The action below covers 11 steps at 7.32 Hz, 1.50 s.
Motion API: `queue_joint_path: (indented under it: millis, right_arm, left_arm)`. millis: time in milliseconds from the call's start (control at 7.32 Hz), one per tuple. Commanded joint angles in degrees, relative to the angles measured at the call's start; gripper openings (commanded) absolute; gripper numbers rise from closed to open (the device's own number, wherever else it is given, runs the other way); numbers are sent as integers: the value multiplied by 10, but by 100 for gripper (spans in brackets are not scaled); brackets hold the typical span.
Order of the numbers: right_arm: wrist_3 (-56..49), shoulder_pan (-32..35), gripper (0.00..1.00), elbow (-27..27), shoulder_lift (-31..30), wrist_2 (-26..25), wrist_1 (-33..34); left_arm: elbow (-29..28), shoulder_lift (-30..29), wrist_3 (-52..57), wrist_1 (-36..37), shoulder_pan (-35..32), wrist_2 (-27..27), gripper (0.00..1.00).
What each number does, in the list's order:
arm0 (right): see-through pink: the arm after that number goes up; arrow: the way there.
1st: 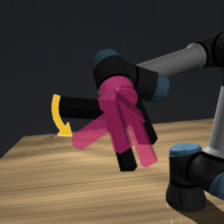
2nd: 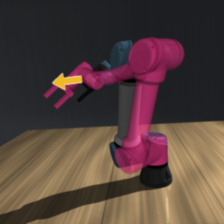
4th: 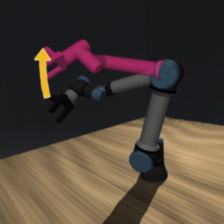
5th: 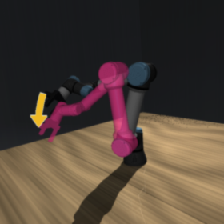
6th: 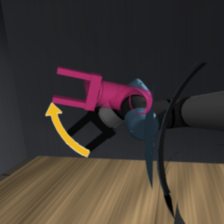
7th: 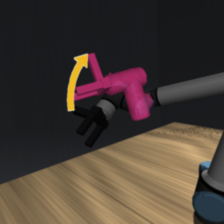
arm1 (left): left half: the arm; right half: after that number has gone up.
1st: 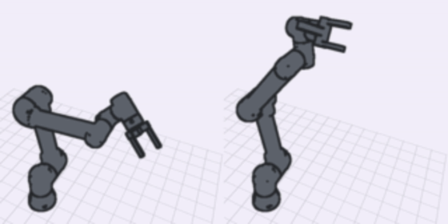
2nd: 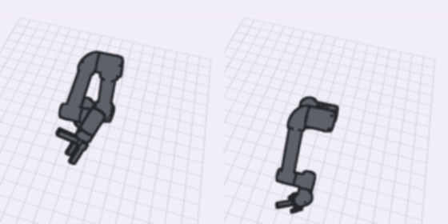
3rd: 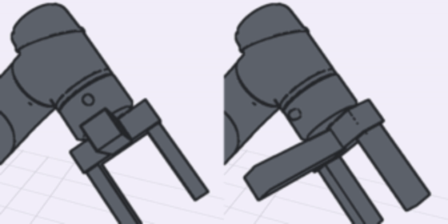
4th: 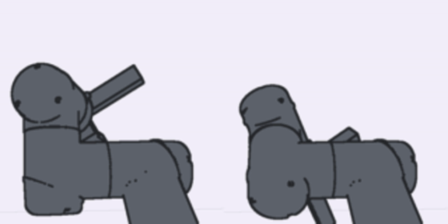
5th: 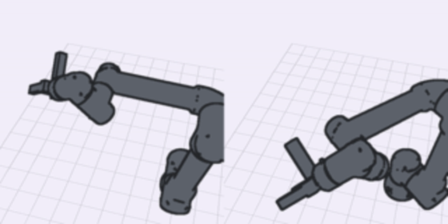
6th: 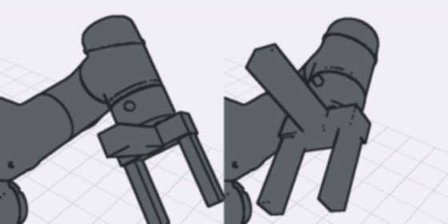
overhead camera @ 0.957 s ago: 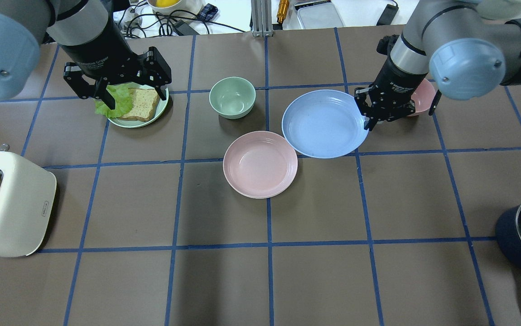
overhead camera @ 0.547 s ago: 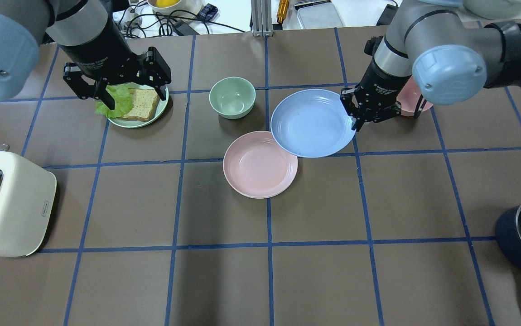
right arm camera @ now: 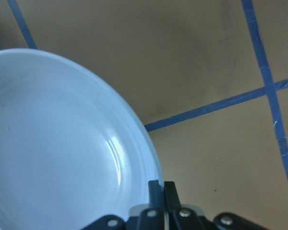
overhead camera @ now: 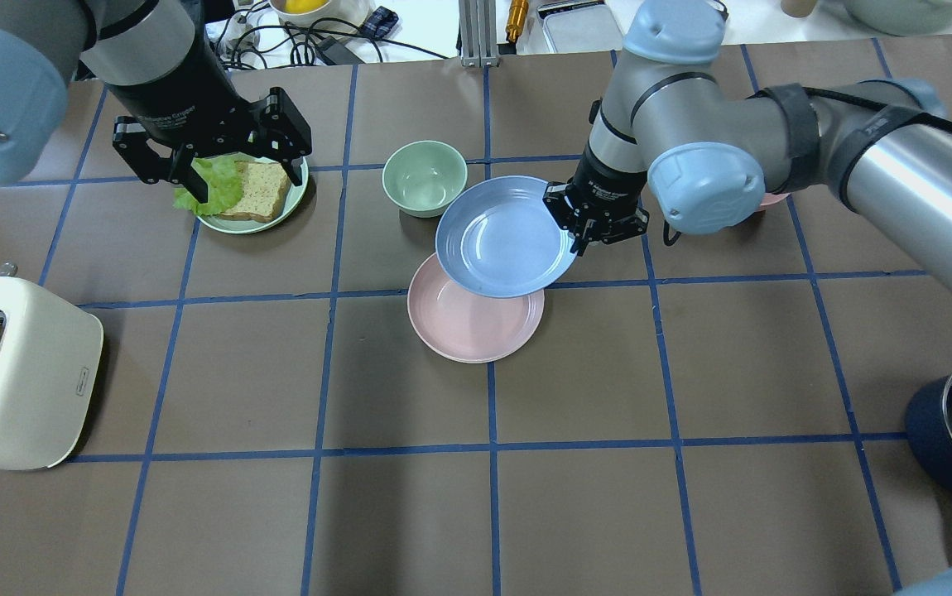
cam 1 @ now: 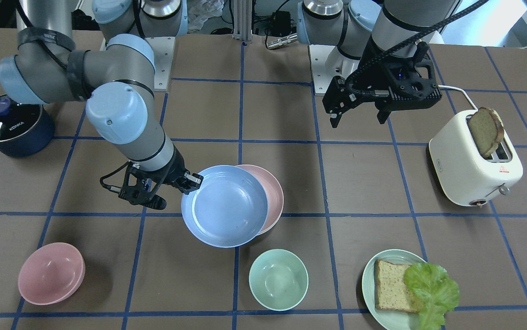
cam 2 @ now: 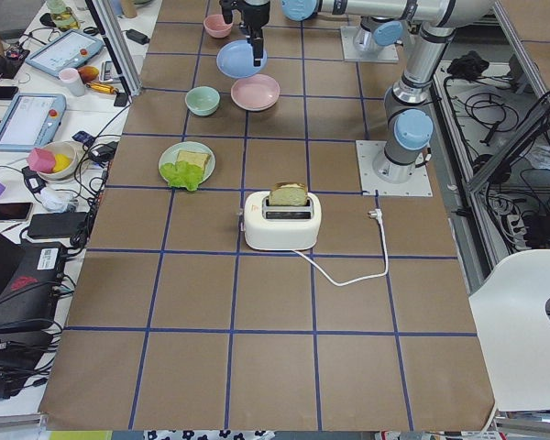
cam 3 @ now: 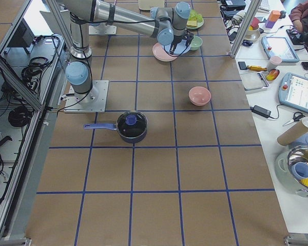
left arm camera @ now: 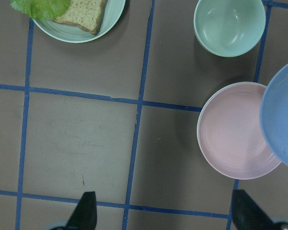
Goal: Stack three plates with pink and blue
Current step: 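Carry the blue plate with the right gripper onto the pink plate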
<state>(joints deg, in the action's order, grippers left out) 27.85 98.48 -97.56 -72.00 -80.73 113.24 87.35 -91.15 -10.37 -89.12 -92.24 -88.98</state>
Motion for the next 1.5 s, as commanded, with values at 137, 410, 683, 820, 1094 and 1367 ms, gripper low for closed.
queue_joint_path:
  millis: [137, 410, 683, 820, 1094, 1367]
  right_arm:
    - [26, 17, 0, -68, 7, 3, 99]
    - [30, 17, 0, -78, 7, 3, 111]
    - [47, 22, 0, -78, 6, 12, 111]
    - [58, 30, 0, -78, 6, 12, 112]
    - [69, 36, 0, -79, 6, 11, 113]
    - [69, 43, 0, -79, 6, 12, 114]
  left_arm:
    - [0, -1, 0, 0, 0, 0, 100]
    - [0, -1, 0, 0, 0, -1, 100]
    - [0, 0, 0, -1, 0, -1, 100]
    - [0, 0, 0, 0, 0, -1, 100]
    - [0, 0, 0, -1, 0, -1, 100]
    - [0, 0, 0, 0, 0, -1, 100]
